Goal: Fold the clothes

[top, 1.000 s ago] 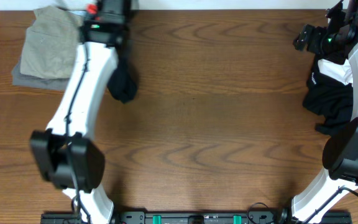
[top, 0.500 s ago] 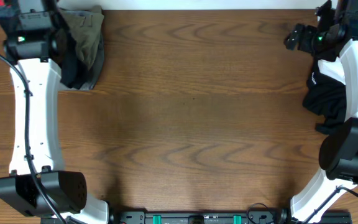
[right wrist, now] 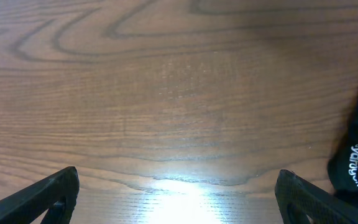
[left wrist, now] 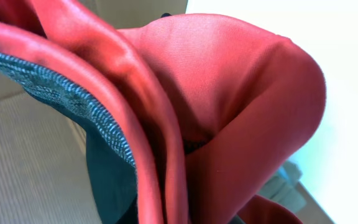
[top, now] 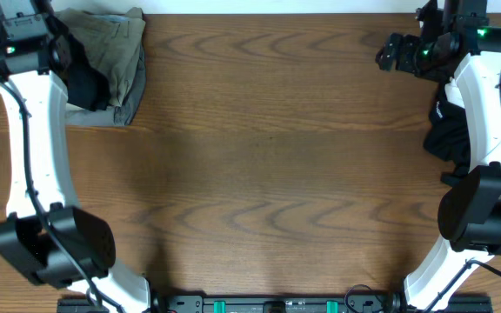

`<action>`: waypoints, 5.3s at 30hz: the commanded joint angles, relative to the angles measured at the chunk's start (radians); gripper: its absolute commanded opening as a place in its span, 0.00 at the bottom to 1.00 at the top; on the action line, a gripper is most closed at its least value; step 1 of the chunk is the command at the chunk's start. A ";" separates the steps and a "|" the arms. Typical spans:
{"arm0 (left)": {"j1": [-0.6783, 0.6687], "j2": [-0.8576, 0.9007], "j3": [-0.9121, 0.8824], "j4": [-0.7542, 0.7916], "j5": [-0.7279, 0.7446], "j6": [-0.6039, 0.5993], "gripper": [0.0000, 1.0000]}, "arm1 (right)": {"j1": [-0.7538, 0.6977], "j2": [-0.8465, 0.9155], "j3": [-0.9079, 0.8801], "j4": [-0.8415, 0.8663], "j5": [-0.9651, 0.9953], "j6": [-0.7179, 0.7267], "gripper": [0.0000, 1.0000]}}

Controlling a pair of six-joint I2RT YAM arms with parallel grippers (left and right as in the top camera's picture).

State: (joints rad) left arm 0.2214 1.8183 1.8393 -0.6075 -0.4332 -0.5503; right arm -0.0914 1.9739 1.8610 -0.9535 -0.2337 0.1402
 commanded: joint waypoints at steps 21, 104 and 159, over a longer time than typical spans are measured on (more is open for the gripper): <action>0.032 0.283 0.013 0.361 0.090 -0.053 0.06 | 0.011 0.008 -0.010 -0.045 0.028 0.012 0.97; 0.055 0.777 0.013 1.032 0.339 0.723 0.98 | 0.034 0.008 -0.010 -0.019 0.028 -0.018 0.99; 0.041 -0.303 0.013 -0.387 0.591 0.357 0.98 | 0.237 0.006 -0.010 0.372 -0.119 -0.214 0.99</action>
State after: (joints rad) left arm 0.2626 1.5238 1.8507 -0.9913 0.1509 -0.1841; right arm 0.1291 1.9739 1.8553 -0.5774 -0.3393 -0.0780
